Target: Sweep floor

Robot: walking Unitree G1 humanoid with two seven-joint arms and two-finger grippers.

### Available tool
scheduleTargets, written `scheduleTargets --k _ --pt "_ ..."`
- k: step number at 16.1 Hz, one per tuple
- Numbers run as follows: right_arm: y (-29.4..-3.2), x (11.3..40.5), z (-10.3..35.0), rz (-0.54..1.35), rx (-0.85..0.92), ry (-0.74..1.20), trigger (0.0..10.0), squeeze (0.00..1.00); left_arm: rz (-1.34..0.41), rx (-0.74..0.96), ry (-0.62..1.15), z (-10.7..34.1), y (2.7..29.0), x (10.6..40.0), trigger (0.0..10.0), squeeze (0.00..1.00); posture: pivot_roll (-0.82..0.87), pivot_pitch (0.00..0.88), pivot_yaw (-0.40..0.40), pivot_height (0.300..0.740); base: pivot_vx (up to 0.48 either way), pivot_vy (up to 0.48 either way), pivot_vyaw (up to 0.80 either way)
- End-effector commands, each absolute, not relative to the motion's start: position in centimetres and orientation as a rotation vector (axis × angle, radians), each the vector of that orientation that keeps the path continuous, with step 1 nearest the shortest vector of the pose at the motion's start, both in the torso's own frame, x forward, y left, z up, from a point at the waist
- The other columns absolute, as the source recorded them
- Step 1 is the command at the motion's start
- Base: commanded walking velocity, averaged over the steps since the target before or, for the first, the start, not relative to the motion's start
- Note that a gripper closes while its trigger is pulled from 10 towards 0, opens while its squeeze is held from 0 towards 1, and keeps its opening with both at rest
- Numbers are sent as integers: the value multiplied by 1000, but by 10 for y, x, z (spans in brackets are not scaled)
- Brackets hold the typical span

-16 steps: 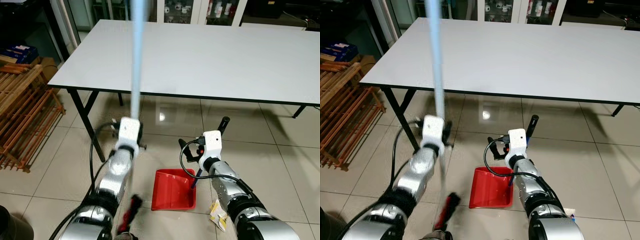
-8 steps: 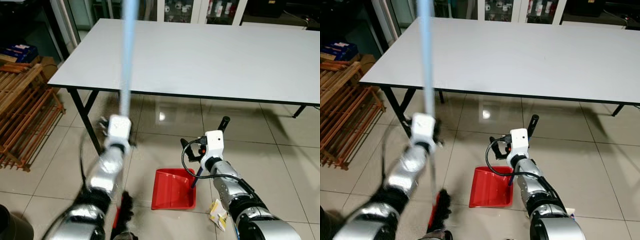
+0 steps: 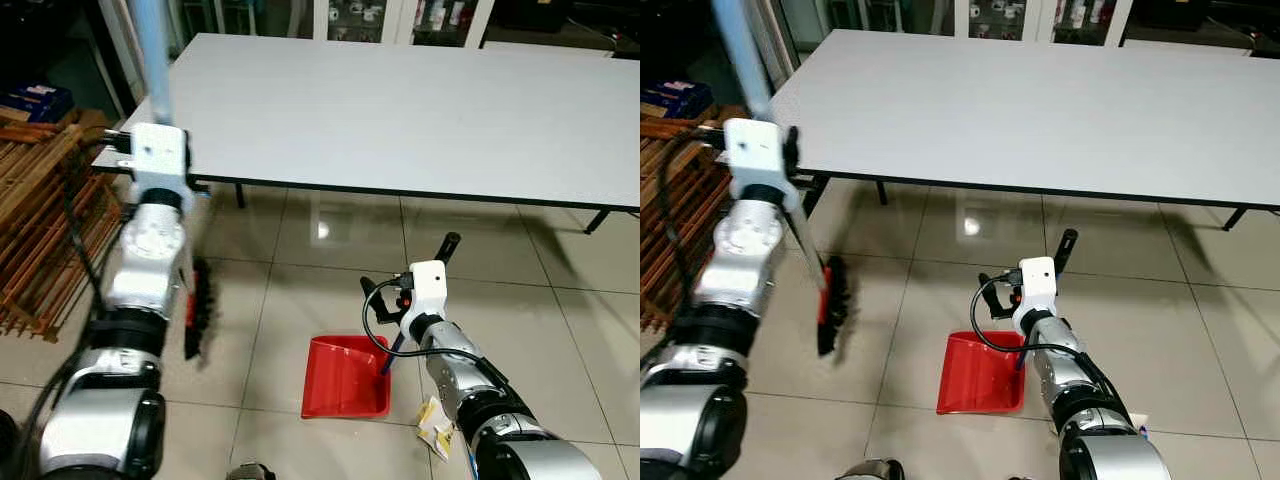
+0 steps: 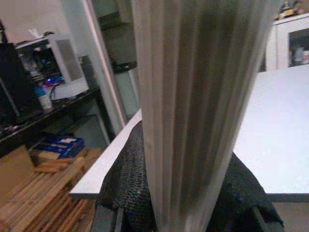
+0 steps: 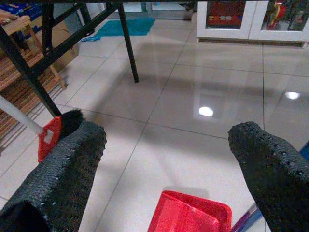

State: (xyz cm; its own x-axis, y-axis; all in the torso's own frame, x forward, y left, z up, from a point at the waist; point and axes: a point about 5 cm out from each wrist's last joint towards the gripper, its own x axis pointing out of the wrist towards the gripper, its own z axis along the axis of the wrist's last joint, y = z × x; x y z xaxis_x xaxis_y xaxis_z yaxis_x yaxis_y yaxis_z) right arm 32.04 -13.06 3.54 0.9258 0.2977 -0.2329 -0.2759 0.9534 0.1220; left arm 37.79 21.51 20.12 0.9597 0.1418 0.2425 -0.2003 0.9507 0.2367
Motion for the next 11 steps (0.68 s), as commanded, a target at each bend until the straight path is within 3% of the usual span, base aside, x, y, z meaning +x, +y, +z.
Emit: scheduleTargets --k 1,9,11 --pt "-133 323 38 280 92 252 10000 0 217 261 -197 197 224 376 10000 0 57 56 14 740 0 0 0" --pt "-142 323 38 263 80 253 10000 0 340 278 -96 170 260 352 10000 0 64 50 13 740 0 0 0" --pt "-142 324 38 263 79 253 10000 0 333 272 -93 168 257 352 10000 0 62 44 14 740 0 0 0"
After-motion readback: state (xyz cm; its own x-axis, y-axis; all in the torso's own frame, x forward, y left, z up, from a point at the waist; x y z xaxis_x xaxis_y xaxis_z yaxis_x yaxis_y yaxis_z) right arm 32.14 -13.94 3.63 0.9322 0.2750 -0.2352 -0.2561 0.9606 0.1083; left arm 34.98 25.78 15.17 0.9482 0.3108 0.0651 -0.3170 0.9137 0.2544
